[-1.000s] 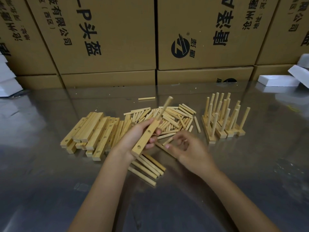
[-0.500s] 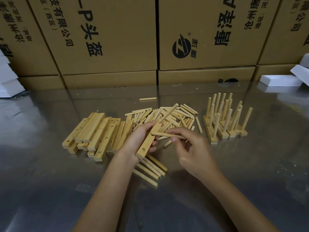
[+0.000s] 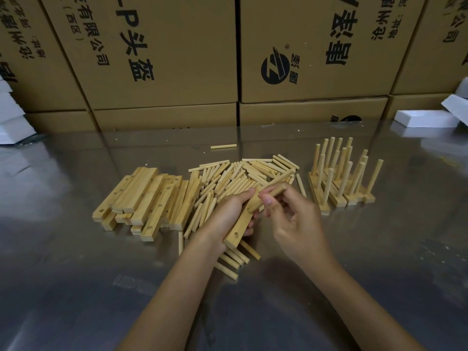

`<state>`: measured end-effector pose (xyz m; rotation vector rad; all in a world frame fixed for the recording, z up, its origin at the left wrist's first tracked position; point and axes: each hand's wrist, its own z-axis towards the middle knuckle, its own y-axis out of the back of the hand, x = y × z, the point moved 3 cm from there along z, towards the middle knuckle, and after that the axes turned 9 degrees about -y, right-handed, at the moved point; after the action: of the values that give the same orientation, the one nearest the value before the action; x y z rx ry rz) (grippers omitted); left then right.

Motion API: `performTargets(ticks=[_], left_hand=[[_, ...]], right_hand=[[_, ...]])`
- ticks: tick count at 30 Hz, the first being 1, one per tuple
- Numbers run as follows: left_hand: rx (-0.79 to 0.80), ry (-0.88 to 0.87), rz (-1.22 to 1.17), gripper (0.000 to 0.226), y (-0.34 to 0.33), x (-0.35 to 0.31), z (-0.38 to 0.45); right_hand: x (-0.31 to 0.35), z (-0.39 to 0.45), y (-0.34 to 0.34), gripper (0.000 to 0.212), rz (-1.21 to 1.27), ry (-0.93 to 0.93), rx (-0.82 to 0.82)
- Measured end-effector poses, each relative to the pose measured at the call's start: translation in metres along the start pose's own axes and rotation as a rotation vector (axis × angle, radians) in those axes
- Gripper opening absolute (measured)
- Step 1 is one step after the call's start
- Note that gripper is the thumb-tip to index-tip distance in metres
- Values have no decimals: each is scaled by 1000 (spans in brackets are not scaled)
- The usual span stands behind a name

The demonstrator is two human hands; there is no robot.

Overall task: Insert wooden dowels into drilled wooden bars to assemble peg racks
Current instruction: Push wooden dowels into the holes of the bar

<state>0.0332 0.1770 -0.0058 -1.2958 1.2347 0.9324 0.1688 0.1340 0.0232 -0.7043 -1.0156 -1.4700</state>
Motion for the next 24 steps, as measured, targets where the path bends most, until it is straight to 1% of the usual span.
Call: performTargets(ticks=[4,8,10,13,17,24], left_hand=[[-4,2,-11,35,1,1,1],[-36,-5,-20,44,1,1,1],[-28,-10,-4,46,-1,1,0],[-18,-28,-1,42,-6,1,0],[-15,-24,14,37,-5,2,0],[-28,-4,-11,36,-5,2,1]], right_hand=[[-3,0,-1,8,-55,18,-19],[-5,0,-2,13,-13,11,-54],[-5,0,-2,10,16,7,-50],[-5,0,-4,7,22,6,-59],[-4,0,-6,8,24,-10,-81],[-7,0,-6,7,-10,-35,-76]])
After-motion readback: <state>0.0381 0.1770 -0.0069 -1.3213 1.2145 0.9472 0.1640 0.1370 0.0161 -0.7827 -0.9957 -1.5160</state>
